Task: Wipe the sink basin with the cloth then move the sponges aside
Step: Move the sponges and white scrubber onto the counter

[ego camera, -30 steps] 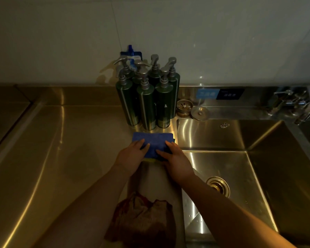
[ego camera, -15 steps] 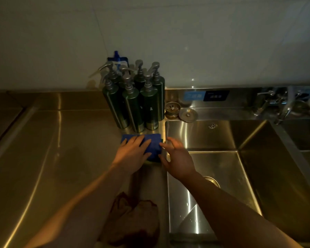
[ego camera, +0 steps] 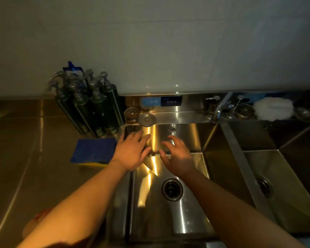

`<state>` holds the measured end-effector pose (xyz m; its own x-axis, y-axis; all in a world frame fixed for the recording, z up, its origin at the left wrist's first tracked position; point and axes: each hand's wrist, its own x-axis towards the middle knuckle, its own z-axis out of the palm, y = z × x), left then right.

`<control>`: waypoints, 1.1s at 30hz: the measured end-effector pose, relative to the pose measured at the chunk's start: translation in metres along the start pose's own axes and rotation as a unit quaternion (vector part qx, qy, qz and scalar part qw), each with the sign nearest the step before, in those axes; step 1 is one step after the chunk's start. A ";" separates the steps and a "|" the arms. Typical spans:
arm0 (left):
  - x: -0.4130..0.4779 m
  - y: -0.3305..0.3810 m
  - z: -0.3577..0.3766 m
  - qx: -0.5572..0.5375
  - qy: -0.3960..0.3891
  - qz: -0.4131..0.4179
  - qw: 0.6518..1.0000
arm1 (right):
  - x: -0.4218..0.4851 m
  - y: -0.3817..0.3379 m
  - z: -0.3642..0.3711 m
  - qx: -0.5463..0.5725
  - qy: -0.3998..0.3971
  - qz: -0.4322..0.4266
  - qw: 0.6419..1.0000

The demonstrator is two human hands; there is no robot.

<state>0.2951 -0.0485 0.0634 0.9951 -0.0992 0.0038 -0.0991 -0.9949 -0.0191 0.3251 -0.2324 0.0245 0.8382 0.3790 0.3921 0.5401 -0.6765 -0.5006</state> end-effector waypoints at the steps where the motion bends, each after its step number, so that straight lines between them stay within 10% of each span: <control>1: 0.003 0.012 -0.001 -0.004 0.001 -0.001 1.000 | -0.002 0.008 -0.007 -0.003 -0.002 0.003 1.000; 16: 0.000 0.122 -0.003 -0.012 0.017 0.005 1.000 | -0.050 0.075 -0.081 0.001 -0.059 0.128 0.990; 33: 0.000 0.207 -0.049 -0.127 0.109 0.133 0.977 | -0.104 0.093 -0.178 -0.021 0.117 0.170 0.978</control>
<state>0.2747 -0.2556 0.1082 0.9121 -0.3282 0.2456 -0.3791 -0.9034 0.2006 0.2746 -0.4471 0.0750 0.9260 -0.0244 0.3768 0.2252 -0.7653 -0.6030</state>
